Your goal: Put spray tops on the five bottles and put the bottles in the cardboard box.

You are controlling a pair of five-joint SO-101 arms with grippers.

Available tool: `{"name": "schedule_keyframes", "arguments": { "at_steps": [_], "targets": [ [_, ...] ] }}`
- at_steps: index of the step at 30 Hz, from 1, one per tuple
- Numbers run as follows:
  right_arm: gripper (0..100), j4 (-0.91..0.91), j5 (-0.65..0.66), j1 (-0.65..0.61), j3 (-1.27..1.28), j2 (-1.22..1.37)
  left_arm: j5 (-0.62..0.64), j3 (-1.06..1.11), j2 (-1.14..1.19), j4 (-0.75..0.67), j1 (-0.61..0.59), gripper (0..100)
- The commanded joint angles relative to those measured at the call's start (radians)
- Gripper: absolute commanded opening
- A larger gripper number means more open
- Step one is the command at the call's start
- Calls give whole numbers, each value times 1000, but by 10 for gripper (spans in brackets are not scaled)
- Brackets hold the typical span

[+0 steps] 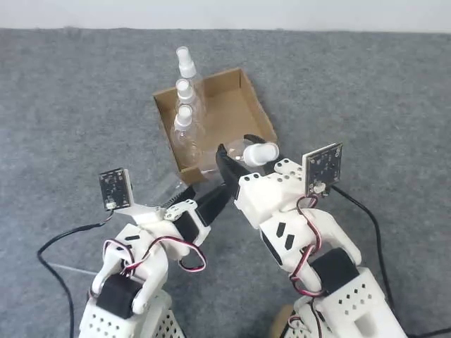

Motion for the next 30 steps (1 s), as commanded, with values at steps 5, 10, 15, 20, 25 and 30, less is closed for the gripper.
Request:
{"name": "schedule_keyframes", "arguments": {
  "at_steps": [5,10,15,20,25,30],
  "targets": [
    [6,24,0,-15,-12,-21,17,-22,-20,-31,-21,323],
    [6,41,55,-13,-17,-21,17,-101,-20,72,-21,323],
    [6,41,55,-8,-17,-21,17,-110,-20,74,-23,323],
    [6,44,117,-7,-14,-21,17,-147,-20,72,-126,323],
    [6,44,167,-7,-12,-16,17,-173,-20,72,-215,323],
    [6,45,173,-5,-12,-13,17,-188,-20,66,-336,323]
  ]
}}
